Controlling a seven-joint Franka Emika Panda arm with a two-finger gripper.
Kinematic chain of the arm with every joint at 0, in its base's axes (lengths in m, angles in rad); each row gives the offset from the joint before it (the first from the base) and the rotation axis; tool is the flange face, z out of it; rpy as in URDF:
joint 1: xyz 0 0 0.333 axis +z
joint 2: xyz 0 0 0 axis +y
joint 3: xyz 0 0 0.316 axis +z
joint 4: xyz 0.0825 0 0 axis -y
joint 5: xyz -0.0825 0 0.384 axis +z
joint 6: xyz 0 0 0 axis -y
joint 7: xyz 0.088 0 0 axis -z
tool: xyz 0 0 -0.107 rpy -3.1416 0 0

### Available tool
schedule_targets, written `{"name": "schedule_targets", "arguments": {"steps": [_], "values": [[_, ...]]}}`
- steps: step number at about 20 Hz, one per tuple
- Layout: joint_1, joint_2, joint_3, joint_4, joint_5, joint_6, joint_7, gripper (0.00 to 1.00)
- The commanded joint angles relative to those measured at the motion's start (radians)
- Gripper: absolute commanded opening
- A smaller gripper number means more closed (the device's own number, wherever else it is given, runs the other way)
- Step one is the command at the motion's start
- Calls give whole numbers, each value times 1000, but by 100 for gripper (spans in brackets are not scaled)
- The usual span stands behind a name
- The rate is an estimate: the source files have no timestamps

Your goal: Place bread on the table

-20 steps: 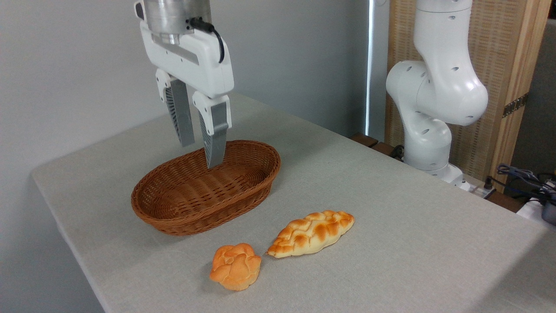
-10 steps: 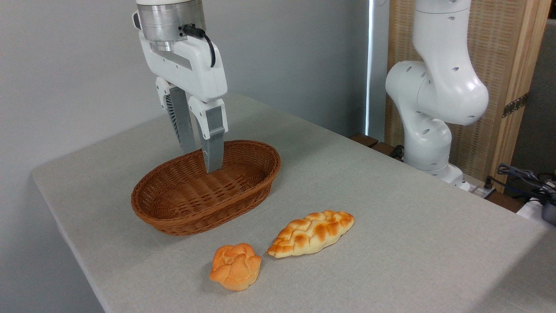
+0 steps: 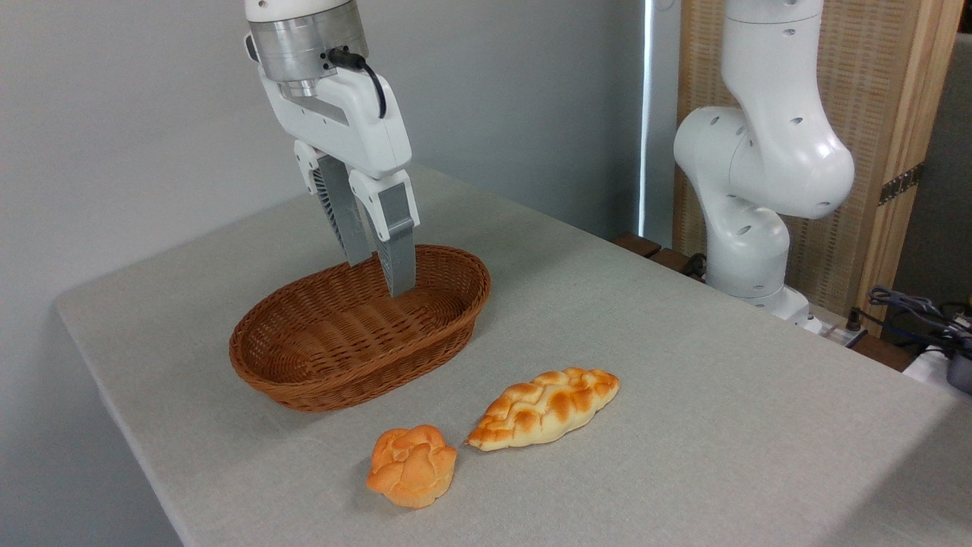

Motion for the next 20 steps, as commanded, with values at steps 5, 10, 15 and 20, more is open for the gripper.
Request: {"name": "schedule_targets", "arguments": {"steps": [5,10,15,20], "values": [[7,-3,5,14,-5,-9,-22,100],[21,-45,6,-24,-28,28,-13,100],[27,-66,6,-51,-28,53,-5,100],[37,-83,6,-72,-27,50,24,100]]}}
